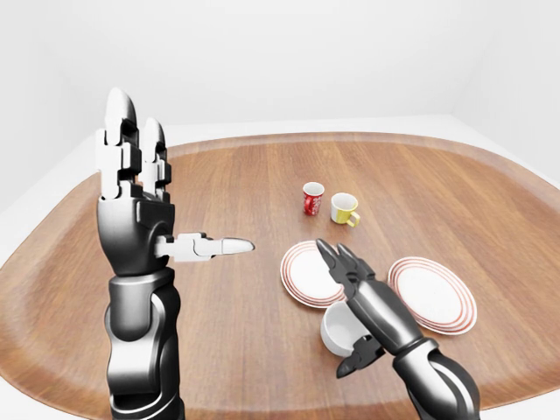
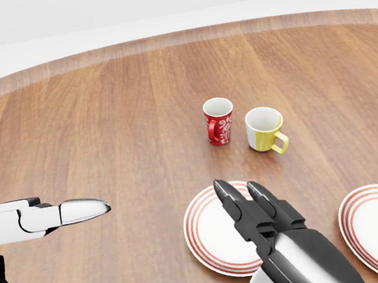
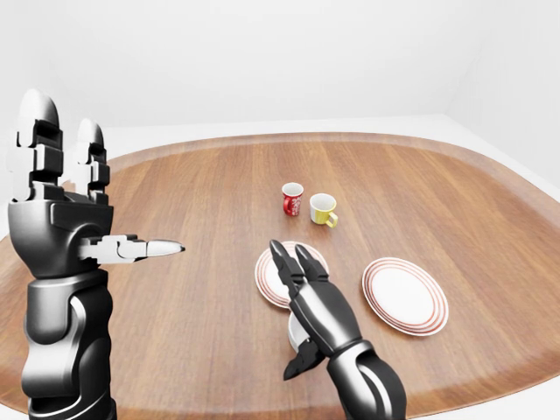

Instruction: Put the white mug on the left plate.

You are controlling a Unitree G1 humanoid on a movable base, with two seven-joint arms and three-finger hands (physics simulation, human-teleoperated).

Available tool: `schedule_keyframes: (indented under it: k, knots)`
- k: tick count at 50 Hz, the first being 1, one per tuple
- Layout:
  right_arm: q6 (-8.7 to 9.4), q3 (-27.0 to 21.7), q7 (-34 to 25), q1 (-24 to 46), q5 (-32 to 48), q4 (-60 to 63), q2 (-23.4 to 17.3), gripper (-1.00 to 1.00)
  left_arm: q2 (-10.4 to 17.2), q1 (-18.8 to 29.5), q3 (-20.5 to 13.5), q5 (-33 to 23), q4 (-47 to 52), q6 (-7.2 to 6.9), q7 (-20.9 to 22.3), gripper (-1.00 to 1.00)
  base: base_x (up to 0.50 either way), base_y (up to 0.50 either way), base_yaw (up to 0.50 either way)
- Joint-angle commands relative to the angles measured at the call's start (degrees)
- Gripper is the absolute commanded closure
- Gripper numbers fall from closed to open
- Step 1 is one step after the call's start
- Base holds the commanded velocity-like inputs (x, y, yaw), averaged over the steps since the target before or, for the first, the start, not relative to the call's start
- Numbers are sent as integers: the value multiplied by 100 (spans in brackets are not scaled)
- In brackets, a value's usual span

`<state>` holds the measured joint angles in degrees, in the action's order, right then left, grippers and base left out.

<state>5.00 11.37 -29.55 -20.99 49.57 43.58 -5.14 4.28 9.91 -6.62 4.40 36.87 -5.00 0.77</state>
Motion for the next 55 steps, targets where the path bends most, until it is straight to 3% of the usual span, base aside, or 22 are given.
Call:
schedule_keyframes:
  k: [1, 15, 44, 55]
  knots:
    - [0, 37, -820, 163, 433, 54, 21, -100, -4, -2, 1, -4, 2, 0, 0, -100, 0, 0, 0]
    - [0, 121, -1045, 143, 351, -39, 20, -100, -1, 2, 0, -3, 17, 0, -2, -100, 0, 0, 0]
    - [0, -562, -1045, 516, 111, -616, 118, -100, -6, -4, 1, 1, 16, 0, 4, -100, 0, 0, 0]
    - [0, -559, -1037, 630, 567, -682, 174, -100, -9, -16, 4, -6, 31, 0, 14, -100, 0, 0, 0]
